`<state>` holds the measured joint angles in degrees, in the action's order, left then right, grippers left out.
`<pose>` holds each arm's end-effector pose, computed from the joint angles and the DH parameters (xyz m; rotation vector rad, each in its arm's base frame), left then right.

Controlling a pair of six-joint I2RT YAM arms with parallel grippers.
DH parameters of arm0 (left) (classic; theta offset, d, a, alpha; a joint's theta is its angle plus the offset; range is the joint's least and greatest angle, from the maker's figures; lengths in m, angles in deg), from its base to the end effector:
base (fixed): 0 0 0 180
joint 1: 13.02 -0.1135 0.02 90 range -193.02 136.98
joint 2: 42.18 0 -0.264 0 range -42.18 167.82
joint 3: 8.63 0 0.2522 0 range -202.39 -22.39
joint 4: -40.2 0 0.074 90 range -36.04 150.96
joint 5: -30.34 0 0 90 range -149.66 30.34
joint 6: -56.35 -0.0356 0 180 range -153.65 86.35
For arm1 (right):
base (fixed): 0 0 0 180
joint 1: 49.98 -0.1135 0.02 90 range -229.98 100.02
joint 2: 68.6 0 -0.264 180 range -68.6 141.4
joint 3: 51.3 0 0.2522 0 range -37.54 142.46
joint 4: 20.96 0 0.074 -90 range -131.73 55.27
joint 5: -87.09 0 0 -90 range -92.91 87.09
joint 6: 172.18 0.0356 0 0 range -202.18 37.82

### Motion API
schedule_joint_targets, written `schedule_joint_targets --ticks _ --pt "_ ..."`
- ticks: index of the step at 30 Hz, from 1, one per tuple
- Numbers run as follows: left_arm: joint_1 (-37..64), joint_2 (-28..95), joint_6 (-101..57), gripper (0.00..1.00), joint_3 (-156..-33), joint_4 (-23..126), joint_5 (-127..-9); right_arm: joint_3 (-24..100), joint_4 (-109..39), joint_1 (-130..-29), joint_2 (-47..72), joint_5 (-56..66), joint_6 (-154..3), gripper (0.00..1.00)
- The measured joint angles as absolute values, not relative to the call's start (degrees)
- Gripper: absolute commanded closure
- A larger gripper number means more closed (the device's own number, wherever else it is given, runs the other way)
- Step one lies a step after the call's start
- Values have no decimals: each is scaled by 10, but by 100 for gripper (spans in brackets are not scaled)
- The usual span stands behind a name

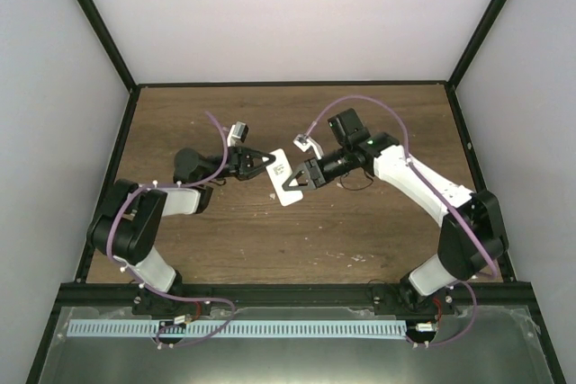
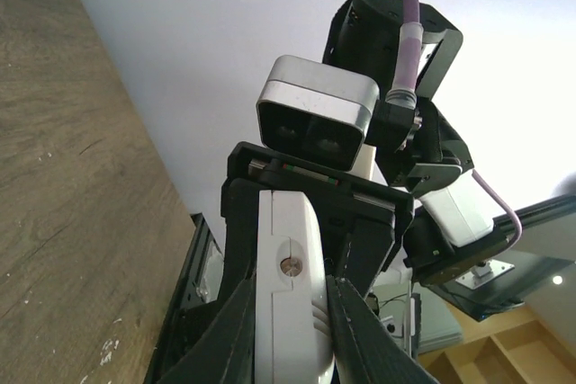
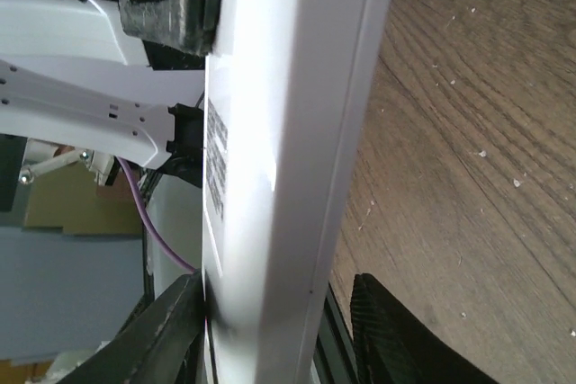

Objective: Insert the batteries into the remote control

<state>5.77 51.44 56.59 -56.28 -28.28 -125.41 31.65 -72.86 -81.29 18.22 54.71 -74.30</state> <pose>0.2677 -0.1254 0.2296 0.2686 1.8352 -2.1249 0.2487 0.1864 0.2831 -0.9193 2.3546 1.5487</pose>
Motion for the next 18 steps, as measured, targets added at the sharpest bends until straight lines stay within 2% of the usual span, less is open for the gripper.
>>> schedule_joint_targets --ticks 15,17,18 --pt "57 523 550 99 -572 -308 -1261 329 -733 -812 199 588 -731 96" --pt "57 524 549 93 -572 -308 -1261 329 -733 -812 199 588 -731 98" --pt "57 524 548 87 -572 -308 -1261 329 -733 -812 199 589 -731 98"
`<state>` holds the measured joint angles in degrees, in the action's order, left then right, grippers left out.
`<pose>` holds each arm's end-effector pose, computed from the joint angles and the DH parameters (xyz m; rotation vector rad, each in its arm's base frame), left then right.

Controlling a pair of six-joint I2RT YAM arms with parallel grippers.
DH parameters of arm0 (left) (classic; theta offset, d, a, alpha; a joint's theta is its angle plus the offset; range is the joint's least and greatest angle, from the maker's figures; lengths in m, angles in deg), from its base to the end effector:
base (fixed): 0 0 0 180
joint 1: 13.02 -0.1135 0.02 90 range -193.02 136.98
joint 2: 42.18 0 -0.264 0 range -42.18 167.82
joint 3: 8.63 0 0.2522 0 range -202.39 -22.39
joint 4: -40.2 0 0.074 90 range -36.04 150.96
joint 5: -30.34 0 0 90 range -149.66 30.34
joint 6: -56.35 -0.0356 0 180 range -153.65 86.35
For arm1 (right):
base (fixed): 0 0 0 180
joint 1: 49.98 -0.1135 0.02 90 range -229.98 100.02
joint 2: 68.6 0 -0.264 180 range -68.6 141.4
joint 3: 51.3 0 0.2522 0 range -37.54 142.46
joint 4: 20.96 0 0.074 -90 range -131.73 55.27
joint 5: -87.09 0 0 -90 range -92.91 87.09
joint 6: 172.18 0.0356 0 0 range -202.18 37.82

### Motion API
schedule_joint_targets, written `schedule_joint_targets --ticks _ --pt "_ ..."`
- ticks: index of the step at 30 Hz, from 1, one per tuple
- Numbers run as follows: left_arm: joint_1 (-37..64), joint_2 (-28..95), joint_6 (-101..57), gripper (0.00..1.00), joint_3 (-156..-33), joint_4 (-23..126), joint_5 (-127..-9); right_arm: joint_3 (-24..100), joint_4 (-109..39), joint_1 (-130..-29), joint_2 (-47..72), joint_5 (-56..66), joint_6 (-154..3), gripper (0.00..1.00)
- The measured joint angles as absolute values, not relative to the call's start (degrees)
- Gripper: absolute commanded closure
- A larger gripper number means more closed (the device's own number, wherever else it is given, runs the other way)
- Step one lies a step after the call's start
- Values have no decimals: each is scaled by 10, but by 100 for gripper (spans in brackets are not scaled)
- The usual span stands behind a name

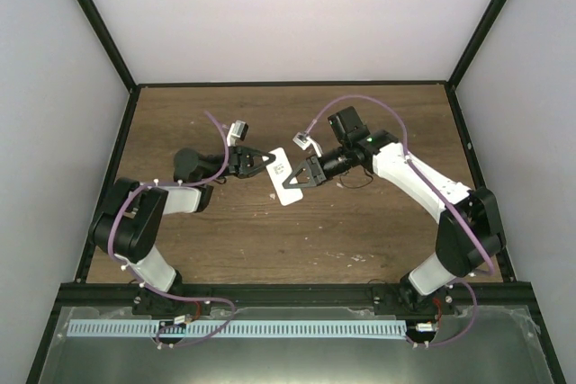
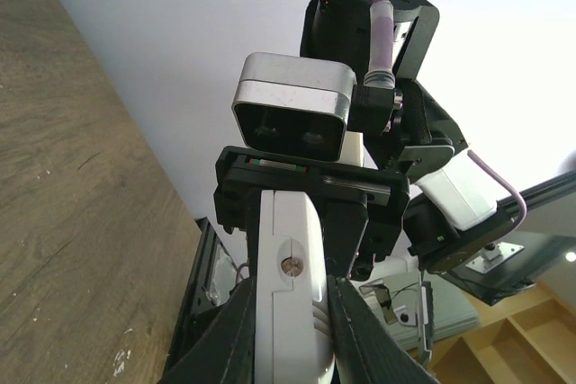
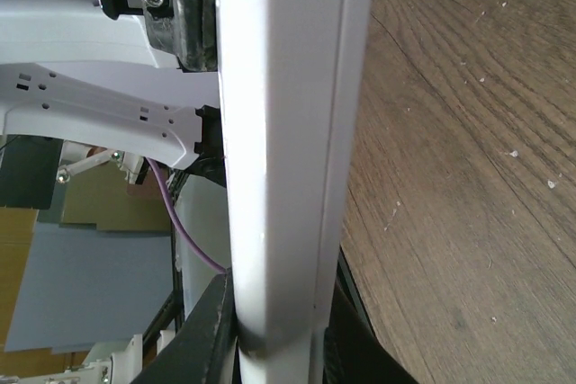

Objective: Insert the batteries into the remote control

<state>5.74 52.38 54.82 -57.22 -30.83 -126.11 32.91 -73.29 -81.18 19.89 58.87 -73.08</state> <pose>0.2700 -0.1262 0.2327 0.3463 1.7861 -2.0965 0.2528 0.1898 0.2827 -0.9139 2.3535 1.6524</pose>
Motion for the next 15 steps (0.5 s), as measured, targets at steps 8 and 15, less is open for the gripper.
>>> schedule_joint_targets --ticks 8,15 --pt "54 529 544 24 -573 -292 -1253 329 -731 -814 199 563 -741 99" --pt "13 505 462 17 -545 -184 -1221 329 -731 -814 199 503 -742 99"
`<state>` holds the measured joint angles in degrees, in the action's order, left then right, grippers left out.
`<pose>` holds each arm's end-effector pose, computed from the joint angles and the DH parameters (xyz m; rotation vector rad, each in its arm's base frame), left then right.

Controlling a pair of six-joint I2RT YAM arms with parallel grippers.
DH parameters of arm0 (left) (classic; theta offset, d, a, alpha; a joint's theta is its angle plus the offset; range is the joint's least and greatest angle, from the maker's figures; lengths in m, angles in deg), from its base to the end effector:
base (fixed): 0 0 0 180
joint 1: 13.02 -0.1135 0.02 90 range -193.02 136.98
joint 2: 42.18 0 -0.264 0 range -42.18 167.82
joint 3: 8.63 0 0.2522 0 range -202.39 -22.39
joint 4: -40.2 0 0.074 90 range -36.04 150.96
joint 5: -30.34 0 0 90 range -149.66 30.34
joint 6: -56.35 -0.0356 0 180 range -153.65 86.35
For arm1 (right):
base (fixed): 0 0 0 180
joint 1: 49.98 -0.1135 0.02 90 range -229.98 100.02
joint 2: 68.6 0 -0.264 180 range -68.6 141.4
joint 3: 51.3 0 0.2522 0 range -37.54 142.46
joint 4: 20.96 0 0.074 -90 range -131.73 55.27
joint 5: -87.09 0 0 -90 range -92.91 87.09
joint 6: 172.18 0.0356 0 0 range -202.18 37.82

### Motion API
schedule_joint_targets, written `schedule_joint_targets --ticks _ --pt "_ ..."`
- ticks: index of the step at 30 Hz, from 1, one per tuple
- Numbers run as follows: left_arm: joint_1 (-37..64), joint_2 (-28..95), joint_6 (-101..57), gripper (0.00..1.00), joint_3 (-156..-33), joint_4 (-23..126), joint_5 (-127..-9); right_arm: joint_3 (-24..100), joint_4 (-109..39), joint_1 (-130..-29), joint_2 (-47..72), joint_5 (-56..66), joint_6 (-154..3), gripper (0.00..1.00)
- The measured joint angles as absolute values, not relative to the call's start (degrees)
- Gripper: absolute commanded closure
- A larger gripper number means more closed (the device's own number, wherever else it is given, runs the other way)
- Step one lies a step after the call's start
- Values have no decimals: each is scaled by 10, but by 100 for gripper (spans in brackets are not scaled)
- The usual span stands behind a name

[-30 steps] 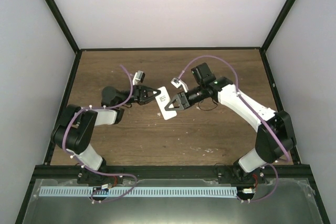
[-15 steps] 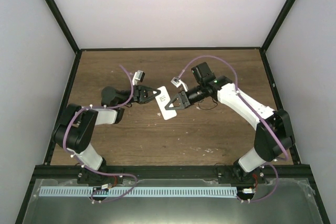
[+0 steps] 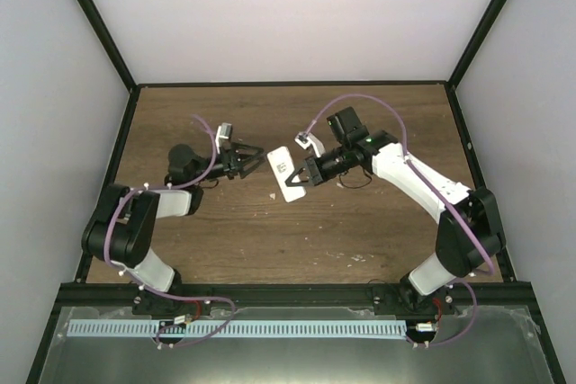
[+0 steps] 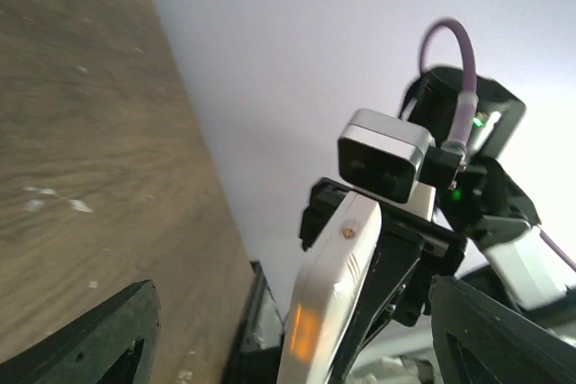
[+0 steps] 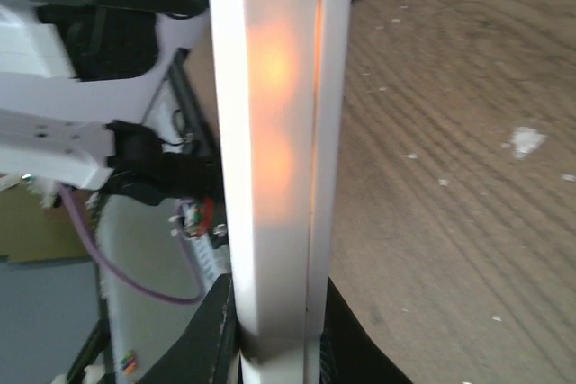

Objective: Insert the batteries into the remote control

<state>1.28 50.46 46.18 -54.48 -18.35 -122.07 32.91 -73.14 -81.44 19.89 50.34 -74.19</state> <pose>0.2765 -0.1030 0.2118 0.1276 1.8640 -1.9671 0.2557 0.1899 0.2792 -0.8899 2.4024 1.4530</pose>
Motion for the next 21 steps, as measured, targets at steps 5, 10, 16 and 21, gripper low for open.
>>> schedule_joint_targets --ticks 5,10,16,21 --pt "-30 439 337 17 -534 2 -1175 328 -753 -813 206 347 -728 99" --pt "-38 337 98 17 -625 362 -1070 325 -810 -812 253 90 -675 99" --pt "-39 276 -53 17 -720 577 -956 328 -872 -808 269 -121 -611 99" --pt "-39 272 -96 17 -737 672 -884 356 -912 -808 311 -246 -588 99"
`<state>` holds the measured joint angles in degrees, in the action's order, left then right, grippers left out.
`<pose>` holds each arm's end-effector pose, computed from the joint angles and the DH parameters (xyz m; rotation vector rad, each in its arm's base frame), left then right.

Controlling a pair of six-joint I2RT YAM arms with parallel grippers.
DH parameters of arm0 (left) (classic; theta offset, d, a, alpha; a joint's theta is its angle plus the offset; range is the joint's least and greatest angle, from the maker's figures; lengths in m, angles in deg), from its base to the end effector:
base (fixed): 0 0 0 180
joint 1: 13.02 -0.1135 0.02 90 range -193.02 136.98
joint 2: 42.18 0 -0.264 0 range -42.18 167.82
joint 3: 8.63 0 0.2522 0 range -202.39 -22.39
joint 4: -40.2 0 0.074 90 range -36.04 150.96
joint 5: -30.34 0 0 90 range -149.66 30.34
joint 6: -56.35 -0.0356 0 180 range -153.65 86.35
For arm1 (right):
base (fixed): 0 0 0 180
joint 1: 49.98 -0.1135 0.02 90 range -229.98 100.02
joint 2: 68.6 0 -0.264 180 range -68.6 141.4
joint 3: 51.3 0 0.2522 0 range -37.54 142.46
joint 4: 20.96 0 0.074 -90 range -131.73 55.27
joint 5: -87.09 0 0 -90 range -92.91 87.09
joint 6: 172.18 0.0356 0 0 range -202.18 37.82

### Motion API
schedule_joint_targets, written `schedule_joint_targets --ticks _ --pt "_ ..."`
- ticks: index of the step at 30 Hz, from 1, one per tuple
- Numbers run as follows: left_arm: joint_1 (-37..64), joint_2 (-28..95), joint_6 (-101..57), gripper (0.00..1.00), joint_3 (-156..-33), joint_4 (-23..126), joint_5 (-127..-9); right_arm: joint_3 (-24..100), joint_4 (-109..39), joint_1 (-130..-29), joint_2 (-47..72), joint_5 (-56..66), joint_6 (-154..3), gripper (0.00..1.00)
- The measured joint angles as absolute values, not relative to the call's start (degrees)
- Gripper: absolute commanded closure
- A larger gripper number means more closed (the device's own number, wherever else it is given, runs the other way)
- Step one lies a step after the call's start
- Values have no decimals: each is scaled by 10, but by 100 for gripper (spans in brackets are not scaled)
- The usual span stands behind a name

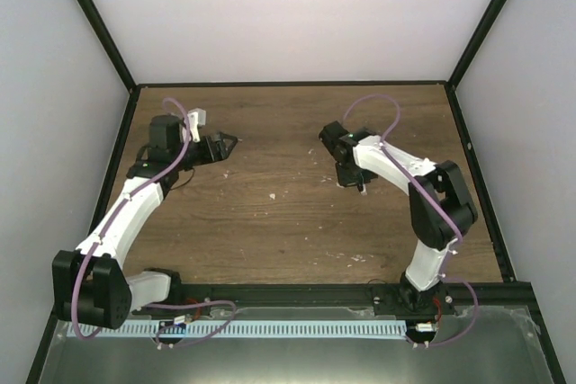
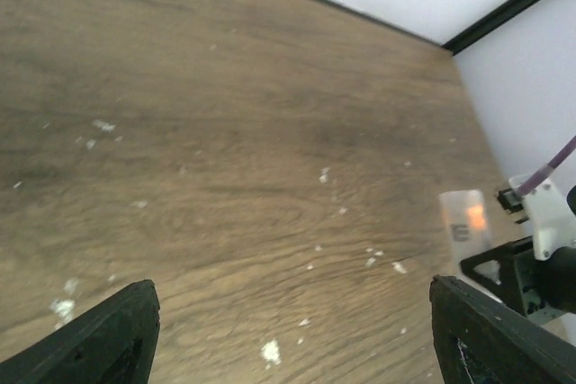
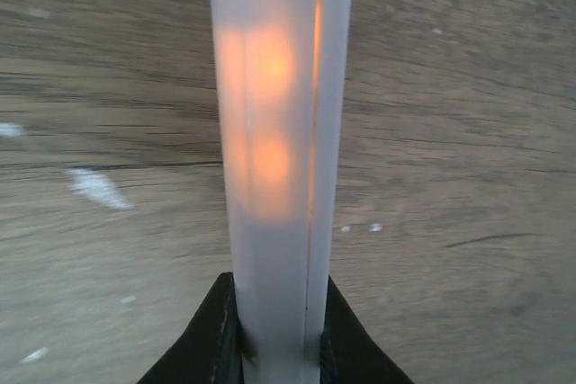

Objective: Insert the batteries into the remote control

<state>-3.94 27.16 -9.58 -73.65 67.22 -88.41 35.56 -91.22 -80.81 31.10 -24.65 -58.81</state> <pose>0.2621 -0.0592 0.2868 0.0264 2.1653 -0.8700 0.2843 0.1543 0.2114 -0.1517 2.8309 -0.4067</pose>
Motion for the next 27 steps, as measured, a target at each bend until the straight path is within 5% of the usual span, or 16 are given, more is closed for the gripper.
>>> schedule_joint_targets --ticks 11,15,23,27 --pt "-40 272 -129 18 -737 753 -840 350 -947 -808 396 -357 -581 99" --pt "-40 272 -129 18 -737 759 -839 349 -947 -808 400 -366 -581 86" --pt "-40 272 -131 18 -738 763 -839 334 -942 -808 415 -370 -581 82" --pt "-40 278 -132 18 -741 764 -839 333 -937 -808 415 -368 -584 68"
